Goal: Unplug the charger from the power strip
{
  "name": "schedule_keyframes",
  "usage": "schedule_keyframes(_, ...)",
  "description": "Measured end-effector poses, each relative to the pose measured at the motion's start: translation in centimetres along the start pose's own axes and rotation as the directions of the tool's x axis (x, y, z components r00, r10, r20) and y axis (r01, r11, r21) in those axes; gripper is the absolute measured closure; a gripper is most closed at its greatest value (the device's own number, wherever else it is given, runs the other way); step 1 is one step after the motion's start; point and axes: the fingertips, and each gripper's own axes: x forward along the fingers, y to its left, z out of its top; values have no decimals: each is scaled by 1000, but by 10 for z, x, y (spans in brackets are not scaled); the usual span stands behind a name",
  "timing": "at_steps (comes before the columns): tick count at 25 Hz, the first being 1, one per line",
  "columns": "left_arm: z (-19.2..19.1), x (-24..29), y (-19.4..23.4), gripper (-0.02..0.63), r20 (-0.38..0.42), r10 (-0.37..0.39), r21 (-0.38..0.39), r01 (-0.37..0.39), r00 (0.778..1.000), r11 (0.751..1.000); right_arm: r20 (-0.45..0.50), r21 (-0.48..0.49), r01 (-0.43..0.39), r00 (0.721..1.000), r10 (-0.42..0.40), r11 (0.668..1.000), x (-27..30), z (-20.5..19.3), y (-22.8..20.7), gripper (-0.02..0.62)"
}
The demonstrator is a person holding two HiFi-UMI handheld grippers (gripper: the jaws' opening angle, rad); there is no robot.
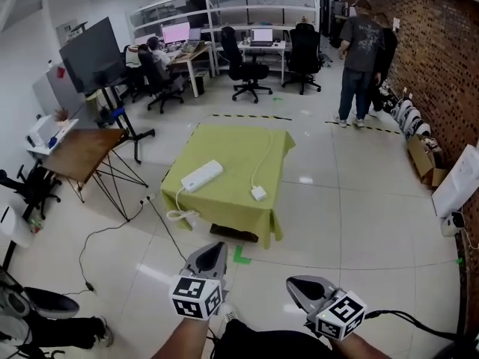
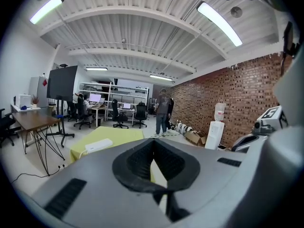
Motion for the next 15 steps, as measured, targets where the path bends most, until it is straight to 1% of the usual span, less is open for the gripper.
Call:
schedule_keyframes(4,0,-9,-1,600,-6,-9,4,9,1000,1000,-1,4,2,1000,-2,1000,-3,-3,9,595)
schedule_keyframes(15,4,-12,-4,600,9,-22,11,22,1000,1000,1,-23,15,1000,-15,1000,-5,-3,14,595)
